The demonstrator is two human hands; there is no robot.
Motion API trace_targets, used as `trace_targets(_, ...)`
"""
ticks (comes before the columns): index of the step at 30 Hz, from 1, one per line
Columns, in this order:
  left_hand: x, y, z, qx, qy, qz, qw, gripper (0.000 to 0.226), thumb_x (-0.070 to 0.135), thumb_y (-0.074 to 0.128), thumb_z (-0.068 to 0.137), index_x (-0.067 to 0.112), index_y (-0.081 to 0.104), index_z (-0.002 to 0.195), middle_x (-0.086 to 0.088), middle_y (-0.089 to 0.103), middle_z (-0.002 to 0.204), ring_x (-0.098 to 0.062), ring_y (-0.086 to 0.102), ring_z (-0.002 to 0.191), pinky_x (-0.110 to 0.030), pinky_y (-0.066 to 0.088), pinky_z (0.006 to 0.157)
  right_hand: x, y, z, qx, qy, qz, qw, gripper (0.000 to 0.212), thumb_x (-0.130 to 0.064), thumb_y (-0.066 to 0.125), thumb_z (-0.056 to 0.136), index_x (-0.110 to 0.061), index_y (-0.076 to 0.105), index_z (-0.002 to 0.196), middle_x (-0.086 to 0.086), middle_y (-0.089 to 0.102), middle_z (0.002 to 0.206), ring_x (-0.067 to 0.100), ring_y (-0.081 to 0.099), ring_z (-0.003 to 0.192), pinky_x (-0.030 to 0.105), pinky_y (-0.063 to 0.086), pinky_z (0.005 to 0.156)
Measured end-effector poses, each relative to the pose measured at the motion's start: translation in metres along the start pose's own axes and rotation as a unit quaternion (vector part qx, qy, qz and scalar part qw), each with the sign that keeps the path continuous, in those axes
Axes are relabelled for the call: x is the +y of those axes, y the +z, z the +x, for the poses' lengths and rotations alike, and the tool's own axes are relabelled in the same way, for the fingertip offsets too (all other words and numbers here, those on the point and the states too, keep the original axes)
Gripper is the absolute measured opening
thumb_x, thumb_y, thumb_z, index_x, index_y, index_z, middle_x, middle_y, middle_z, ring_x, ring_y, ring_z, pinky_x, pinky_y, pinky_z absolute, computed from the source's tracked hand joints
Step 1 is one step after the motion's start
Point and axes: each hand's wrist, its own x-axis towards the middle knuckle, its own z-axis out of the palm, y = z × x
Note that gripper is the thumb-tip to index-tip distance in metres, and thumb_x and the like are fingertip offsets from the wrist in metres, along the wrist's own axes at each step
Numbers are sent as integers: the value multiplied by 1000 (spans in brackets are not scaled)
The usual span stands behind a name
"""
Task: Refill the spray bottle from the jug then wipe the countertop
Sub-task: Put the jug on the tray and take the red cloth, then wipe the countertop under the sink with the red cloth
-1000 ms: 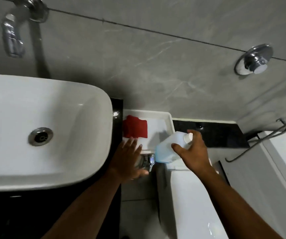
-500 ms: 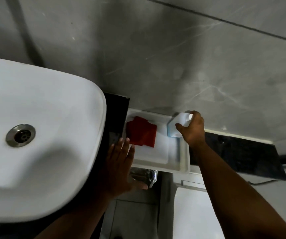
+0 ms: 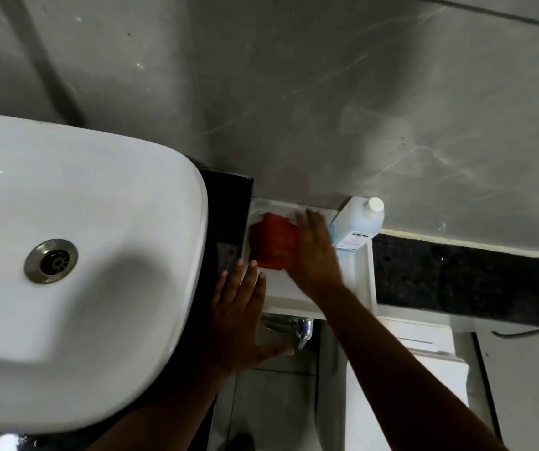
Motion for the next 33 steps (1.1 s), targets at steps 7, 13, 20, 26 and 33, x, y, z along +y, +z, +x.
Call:
trace_targets(7,-2,8,5,17,3,57,998,102,77,45,72,5,35,143,-17,30,153,-38,20,143,-56,22,116,23,81,7,-233,-9,-68,970,95,-62,51,84,-26,-3,152,10,-10,161,36,-12,146,60,3,118)
trace_targets(13,-1,9,4,16,-26,69,997,85,60,41,79,9,27,147,-12,27,156,-35,15,145,-55,24,114,22,97,15,-115,35,7,993,57,-35,47,97,-26,27,149,5,15,160,27,3,149,47,-1,121)
trace_targets(20,-6,11,0,38,10,66,997,81,55,45,84,6,26,146,-15,23,156,-35,8,147,-53,14,118,14,44,9,-36,158,225,961,32,-34,64,89,-31,58,120,-10,60,117,5,59,101,20,48,88)
trace_targets(26,-5,2,-2,-11,18,73,997,88,58,45,84,9,11,149,-14,10,160,-32,-3,148,-50,7,120,-45,-3,-63,50,229,418,878,42,2,48,92,-8,50,133,7,58,131,14,58,118,15,49,91)
trace_targets(33,-8,-12,-137,29,-36,-71,996,83,54,46,88,3,19,147,-20,15,157,-35,8,147,-48,12,120,-144,-48,-169,16,175,417,892,49,21,42,86,0,51,130,15,57,132,22,55,124,38,44,106)
